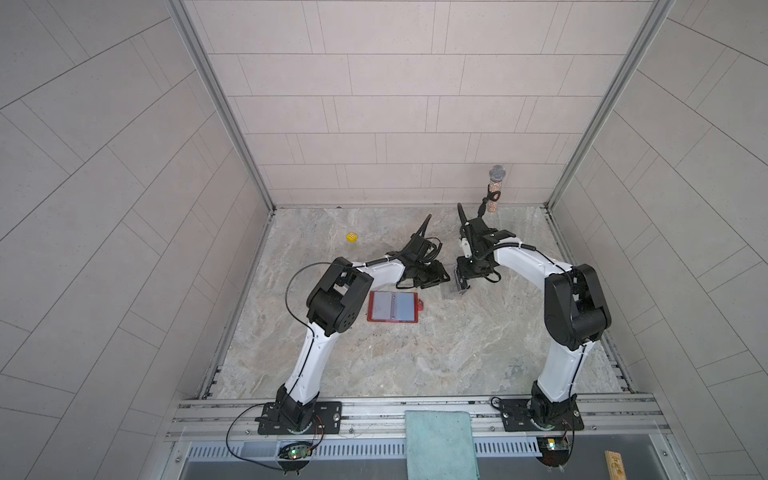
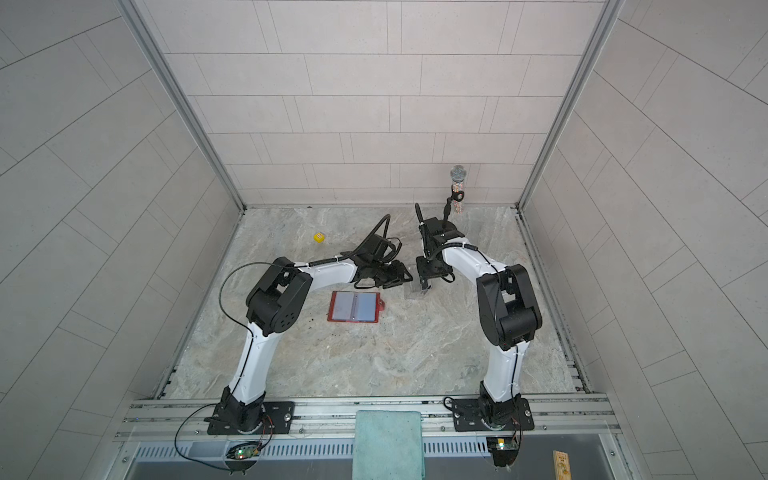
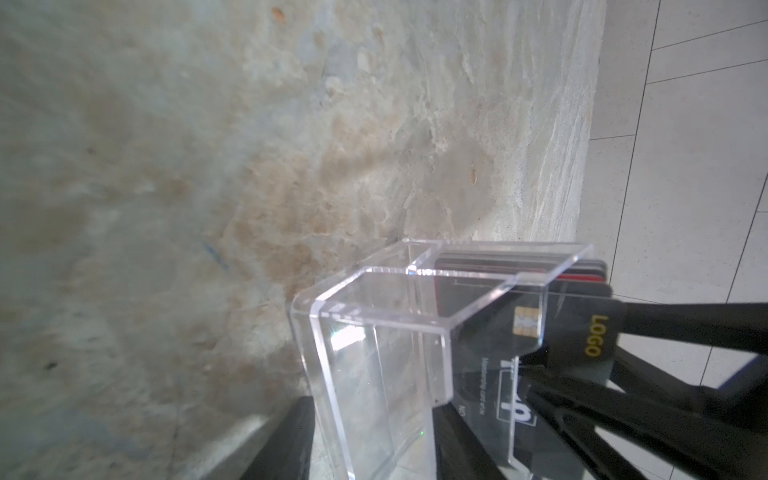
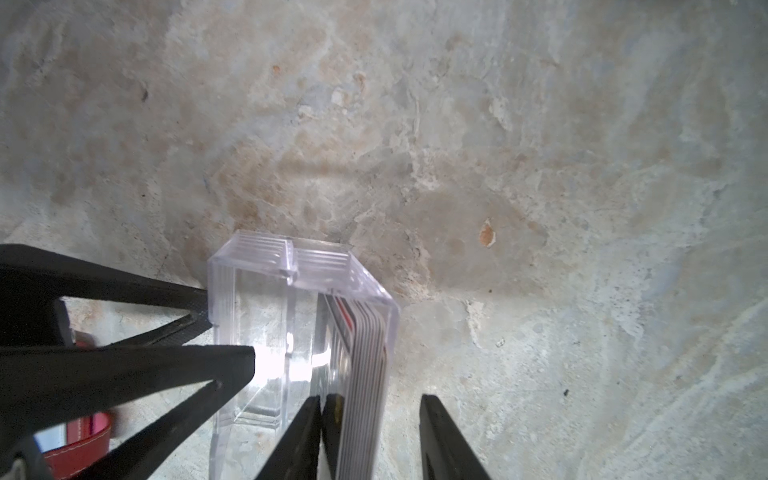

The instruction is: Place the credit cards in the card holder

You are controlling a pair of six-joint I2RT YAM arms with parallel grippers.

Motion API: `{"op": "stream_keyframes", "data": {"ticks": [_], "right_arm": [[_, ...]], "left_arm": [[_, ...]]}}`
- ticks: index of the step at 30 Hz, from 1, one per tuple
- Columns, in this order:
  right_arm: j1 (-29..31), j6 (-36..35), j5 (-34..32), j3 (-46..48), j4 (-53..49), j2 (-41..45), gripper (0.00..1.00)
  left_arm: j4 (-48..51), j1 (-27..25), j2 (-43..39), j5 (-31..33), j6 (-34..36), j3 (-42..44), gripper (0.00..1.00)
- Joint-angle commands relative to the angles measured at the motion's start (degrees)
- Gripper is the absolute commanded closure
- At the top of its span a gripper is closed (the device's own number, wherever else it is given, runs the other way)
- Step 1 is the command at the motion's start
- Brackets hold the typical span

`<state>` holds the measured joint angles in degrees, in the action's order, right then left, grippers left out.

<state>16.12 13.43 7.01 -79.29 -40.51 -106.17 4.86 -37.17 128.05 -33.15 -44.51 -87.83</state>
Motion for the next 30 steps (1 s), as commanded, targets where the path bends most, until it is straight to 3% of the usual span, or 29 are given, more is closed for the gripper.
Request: {"op": "stream_keyframes", "data": {"ticks": [1, 30], "right_arm": [[0.03, -1.22, -1.82, -1.29, -2.61, 2.69, 0.60], [0.06, -1.62, -2.52, -2.28, -4.31, 4.55, 0.81]], "left_arm": [[3.05, -0.36, 0.54, 1.77, 0.88, 0.47, 0.50], [3.22, -0.28, 0.62, 1.63, 0.91, 0.29, 0.51]]}}
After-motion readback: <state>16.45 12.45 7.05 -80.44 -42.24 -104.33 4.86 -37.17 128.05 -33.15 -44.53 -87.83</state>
